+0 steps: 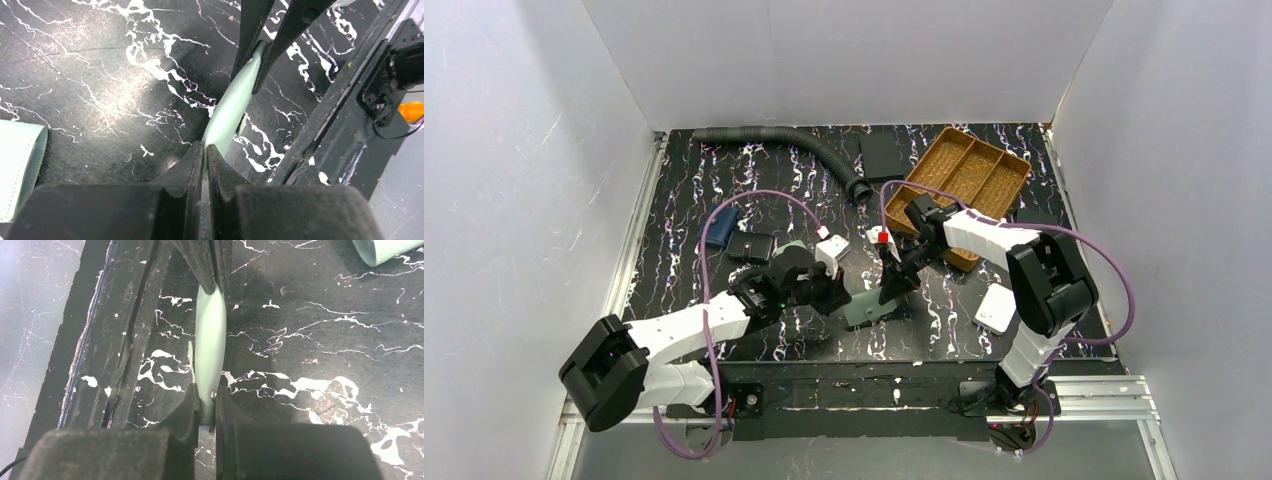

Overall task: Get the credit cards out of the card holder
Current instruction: Pick up the card holder from the center of the board.

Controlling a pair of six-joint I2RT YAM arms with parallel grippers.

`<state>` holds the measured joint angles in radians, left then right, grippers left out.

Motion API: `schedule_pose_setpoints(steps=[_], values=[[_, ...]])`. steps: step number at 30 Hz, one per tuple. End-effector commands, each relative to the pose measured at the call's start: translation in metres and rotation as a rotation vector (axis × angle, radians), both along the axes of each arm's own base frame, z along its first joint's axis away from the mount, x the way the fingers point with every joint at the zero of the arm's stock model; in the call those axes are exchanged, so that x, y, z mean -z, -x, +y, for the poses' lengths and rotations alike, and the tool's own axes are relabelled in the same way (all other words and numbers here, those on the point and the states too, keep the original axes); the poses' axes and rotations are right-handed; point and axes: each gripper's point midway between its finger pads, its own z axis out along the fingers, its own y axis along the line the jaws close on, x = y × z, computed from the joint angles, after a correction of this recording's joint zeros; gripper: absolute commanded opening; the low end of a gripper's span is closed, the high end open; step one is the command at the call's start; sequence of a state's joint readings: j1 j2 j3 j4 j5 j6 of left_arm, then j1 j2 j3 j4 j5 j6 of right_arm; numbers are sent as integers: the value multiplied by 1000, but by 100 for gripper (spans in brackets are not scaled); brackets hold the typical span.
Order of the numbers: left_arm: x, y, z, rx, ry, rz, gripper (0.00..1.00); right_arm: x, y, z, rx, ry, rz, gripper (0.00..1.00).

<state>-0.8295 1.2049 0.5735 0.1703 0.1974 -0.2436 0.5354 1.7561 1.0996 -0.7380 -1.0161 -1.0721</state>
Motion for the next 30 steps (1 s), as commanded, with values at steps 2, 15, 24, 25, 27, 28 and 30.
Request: schedule_pose_setpoints(steps=[2, 15, 24, 25, 27, 28, 30], values=[[-34, -6, 0, -54, 97, -56, 33, -24, 6, -9, 17, 16, -42, 1], [-97, 42, -18, 200, 361, 94, 98, -65, 43, -38, -115, 203, 166, 1], [-84, 41, -41, 280, 338, 195, 98, -76, 44, -29, -124, 198, 145, 1], [-83, 40, -44, 286, 338, 196, 98, -76, 45, -29, -125, 196, 151, 1], [-81, 40, -50, 303, 344, 200, 98, -76, 47, -26, -129, 188, 162, 1], [-80, 40, -53, 309, 349, 206, 98, -76, 48, -25, -131, 183, 164, 1], [-76, 41, -59, 319, 356, 224, 98, -78, 48, -24, -131, 175, 165, 1]])
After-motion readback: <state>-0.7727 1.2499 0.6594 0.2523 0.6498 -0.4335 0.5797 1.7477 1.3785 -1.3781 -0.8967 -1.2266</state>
